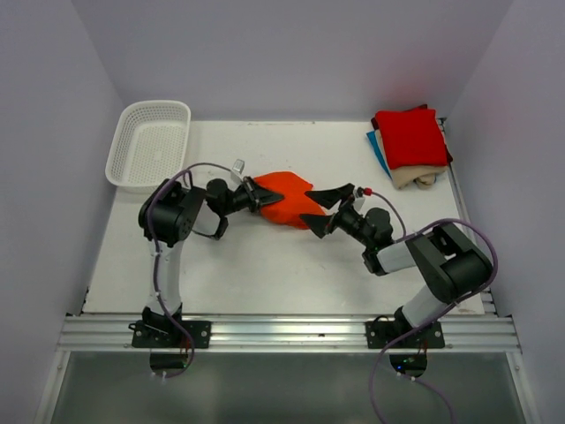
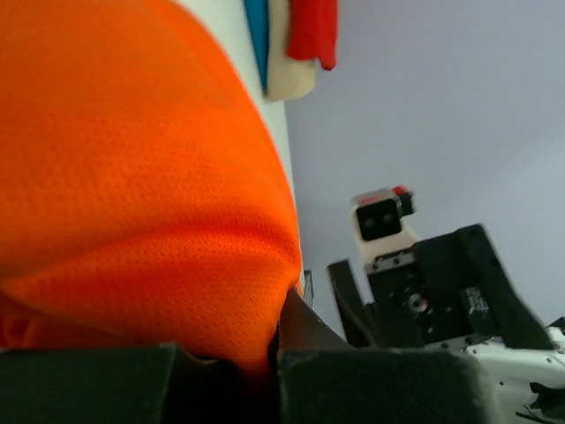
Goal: Fold and stack the t-shirts
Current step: Neatly place the folded tshirt to the corner
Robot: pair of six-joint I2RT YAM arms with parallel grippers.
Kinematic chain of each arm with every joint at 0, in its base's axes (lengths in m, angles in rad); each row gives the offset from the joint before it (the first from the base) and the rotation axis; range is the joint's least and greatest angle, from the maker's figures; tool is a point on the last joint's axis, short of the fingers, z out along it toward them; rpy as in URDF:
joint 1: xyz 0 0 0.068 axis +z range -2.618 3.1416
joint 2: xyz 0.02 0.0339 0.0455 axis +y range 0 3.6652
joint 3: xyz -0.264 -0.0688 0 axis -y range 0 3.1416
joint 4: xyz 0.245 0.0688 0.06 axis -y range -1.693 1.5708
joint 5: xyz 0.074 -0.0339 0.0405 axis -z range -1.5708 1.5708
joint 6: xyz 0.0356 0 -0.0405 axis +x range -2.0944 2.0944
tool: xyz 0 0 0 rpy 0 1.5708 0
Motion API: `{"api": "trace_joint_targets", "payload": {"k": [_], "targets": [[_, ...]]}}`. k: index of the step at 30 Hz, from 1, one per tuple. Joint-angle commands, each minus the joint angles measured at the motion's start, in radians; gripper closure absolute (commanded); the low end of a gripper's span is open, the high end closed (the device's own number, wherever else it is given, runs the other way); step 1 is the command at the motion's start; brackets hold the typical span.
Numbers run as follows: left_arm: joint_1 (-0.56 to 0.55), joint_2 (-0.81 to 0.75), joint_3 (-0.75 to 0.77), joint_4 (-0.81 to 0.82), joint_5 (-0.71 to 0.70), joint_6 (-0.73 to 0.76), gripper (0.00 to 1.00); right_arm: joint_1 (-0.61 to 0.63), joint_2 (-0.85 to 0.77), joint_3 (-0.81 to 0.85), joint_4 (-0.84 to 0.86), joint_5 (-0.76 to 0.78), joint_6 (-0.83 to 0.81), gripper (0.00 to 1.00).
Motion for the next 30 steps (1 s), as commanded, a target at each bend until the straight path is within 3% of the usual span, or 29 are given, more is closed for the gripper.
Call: {"api": "trace_joint_targets", "payload": {"k": [1,3,5,8,9,11,12,15,20,23,25,27,29,30], "targets": [[0.023,-0.156,-0.167,0.243,0.011,0.106,1.00,-0.015,-0.057,0.015,0.114,-0.018,-0.082,0.01],[0.034,-0.243,-0.233,0.190,0.028,0.165,1.00,-0.020,-0.089,0.018,0.068,-0.028,-0.106,0.01],[0.042,-0.330,-0.302,0.147,0.068,0.198,1.00,-0.026,-0.131,0.039,-0.086,-0.054,-0.183,0.01],[0.048,-0.469,-0.345,-0.014,0.132,0.271,1.00,-0.033,-0.254,0.120,-0.489,-0.074,-0.397,0.01],[0.048,-0.513,-0.365,-0.110,0.137,0.322,1.00,-0.032,-0.287,0.184,-0.751,-0.058,-0.545,0.01],[0.048,-0.655,-0.361,-0.262,0.117,0.396,1.00,-0.032,-0.382,0.257,-1.000,0.023,-0.673,0.01],[0.048,-0.694,-0.321,-0.458,0.111,0.490,1.00,-0.033,-0.406,0.283,-1.082,0.037,-0.720,0.01],[0.048,-0.785,-0.248,-0.602,0.085,0.552,1.00,-0.058,-0.429,0.298,-1.096,-0.001,-0.718,0.01],[0.046,-0.653,-0.040,-0.621,0.094,0.519,1.00,-0.060,-0.462,0.312,-1.162,0.014,-0.763,0.01],[0.025,-0.463,0.186,-0.680,0.076,0.494,1.00,-0.060,-0.511,0.322,-1.231,0.044,-0.792,0.01],[0.007,-0.269,0.439,-0.719,0.126,0.464,1.00,-0.061,-0.557,0.328,-1.251,0.057,-0.803,0.01],[-0.026,-0.168,0.652,-0.603,0.185,0.329,1.00,-0.063,-0.591,0.332,-1.254,0.061,-0.806,0.01],[-0.044,-0.151,0.696,-0.484,0.188,0.284,1.00,-0.067,-0.610,0.337,-1.265,0.070,-0.809,0.01],[-0.046,-0.162,0.713,-0.522,0.182,0.319,1.00,-0.069,-0.616,0.343,-1.276,0.072,-0.814,0.01]]}}
